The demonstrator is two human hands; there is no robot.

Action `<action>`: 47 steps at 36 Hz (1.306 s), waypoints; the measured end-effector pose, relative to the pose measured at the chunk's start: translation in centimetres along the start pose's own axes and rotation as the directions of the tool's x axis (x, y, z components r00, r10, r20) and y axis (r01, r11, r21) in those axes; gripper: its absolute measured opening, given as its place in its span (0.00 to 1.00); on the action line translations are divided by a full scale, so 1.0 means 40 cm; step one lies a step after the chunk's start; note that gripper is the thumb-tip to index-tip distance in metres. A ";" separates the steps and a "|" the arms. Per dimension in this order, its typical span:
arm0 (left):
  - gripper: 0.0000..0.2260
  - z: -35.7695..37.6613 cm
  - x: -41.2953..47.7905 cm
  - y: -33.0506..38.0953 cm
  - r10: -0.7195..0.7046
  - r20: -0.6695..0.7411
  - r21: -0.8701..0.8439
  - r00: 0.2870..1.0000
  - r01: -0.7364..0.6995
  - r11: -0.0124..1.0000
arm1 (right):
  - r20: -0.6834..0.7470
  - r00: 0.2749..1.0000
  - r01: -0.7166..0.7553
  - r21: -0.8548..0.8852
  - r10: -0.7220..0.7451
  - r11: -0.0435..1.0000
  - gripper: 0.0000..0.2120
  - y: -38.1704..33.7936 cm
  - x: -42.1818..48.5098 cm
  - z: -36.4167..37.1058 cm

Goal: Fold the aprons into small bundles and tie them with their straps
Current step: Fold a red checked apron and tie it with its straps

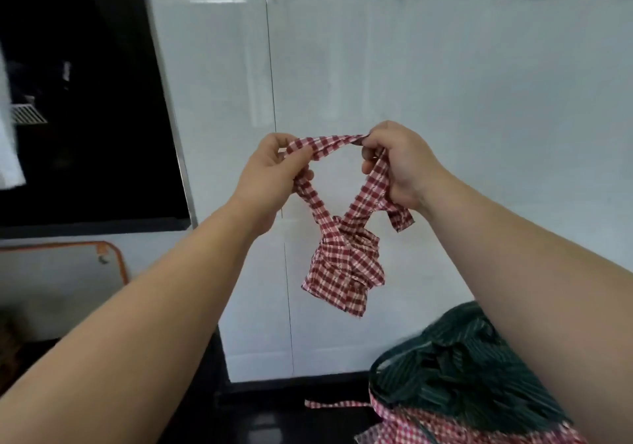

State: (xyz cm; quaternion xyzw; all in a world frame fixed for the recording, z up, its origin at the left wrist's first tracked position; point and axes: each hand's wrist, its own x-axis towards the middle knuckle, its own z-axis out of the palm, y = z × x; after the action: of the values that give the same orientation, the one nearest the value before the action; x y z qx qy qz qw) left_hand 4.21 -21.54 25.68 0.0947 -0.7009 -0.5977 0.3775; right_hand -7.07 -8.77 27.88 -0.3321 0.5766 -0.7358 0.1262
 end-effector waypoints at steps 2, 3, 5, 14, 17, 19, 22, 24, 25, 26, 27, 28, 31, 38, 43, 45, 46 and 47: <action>0.02 0.002 0.040 0.046 0.072 -0.027 -0.009 0.997 -0.072 0.997 | 0.018 0.997 0.076 -0.039 -0.076 0.996 0.10 -0.056 0.034 0.014; 0.02 0.004 0.049 0.059 0.088 -0.037 -0.014 0.995 -0.089 0.996 | 0.019 0.995 0.097 -0.048 -0.096 0.994 0.10 -0.073 0.045 0.018; 0.03 0.004 0.087 0.105 0.137 -0.053 -0.015 0.989 -0.138 0.990 | 0.002 0.990 0.141 -0.055 -0.141 0.988 0.10 -0.123 0.081 0.033; 0.14 -0.039 0.231 0.258 0.366 -0.152 0.084 0.918 -0.357 0.930 | -0.077 0.900 0.390 -0.300 -0.430 0.871 0.09 -0.259 0.204 0.126; 0.14 -0.077 0.273 0.296 0.439 -0.194 0.155 0.877 -0.414 0.897 | -0.029 0.852 0.482 -0.345 -0.523 0.805 0.10 -0.300 0.245 0.174; 0.13 -0.095 0.295 0.318 0.469 -0.200 0.218 0.860 -0.427 0.877 | -0.024 0.823 0.524 -0.353 -0.568 0.775 0.10 -0.321 0.268 0.194; 0.14 -0.108 0.333 0.339 0.465 -0.175 0.305 0.868 -0.401 0.864 | -0.023 0.792 0.552 -0.401 -0.610 0.731 0.10 -0.339 0.310 0.223; 0.18 -0.109 0.352 0.344 0.457 -0.144 0.354 0.878 -0.386 0.852 | -0.015 0.766 0.553 -0.495 -0.643 0.670 0.07 -0.342 0.335 0.241; 0.19 -0.107 0.354 0.345 0.457 -0.135 0.382 0.879 -0.380 0.843 | -0.008 0.754 0.550 -0.539 -0.657 0.638 0.04 -0.342 0.342 0.244; 0.20 -0.108 0.355 0.346 0.458 -0.131 0.417 0.879 -0.370 0.830 | -0.002 0.742 0.549 -0.573 -0.670 0.609 0.03 -0.340 0.350 0.251; 0.20 -0.110 0.355 0.345 0.466 -0.121 0.452 0.876 -0.369 0.812 | 0.004 0.735 0.543 -0.603 -0.678 0.585 0.05 -0.337 0.354 0.253; 0.19 -0.114 0.354 0.340 0.475 -0.111 0.481 0.873 -0.371 0.794 | 0.016 0.740 0.530 -0.629 -0.673 0.568 0.07 -0.331 0.355 0.253; 0.18 -0.131 0.337 0.306 0.446 -0.104 0.495 0.889 -0.343 0.798 | 0.096 0.797 0.486 -0.688 -0.597 0.538 0.10 -0.302 0.338 0.247; 0.17 -0.146 0.274 0.257 0.353 0.007 0.521 0.936 -0.305 0.797 | 0.201 0.829 0.513 -0.647 -0.522 0.565 0.14 -0.237 0.271 0.255; 0.21 -0.152 0.211 0.245 0.270 0.078 0.478 0.960 -0.274 0.835 | 0.165 0.846 0.488 -0.623 -0.507 0.612 0.13 -0.209 0.214 0.244; 0.21 -0.162 0.187 0.236 0.268 0.072 0.460 0.961 -0.270 0.846 | 0.118 0.847 0.470 -0.619 -0.518 0.629 0.13 -0.201 0.196 0.239; 0.21 -0.168 0.175 0.233 0.265 0.071 0.451 0.962 -0.267 0.851 | 0.092 0.849 0.459 -0.618 -0.521 0.638 0.14 -0.198 0.186 0.239; 0.21 -0.172 0.165 0.232 0.266 0.066 0.446 0.962 -0.267 0.854 | 0.068 0.849 0.449 -0.615 -0.524 0.648 0.16 -0.198 0.179 0.238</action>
State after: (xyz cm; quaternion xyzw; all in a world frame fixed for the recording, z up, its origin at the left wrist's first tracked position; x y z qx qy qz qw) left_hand 6.98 -28.17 36.87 0.0809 -0.8269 -0.3610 0.4236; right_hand -4.82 -17.71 38.81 -0.4536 0.6777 -0.5338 -0.2237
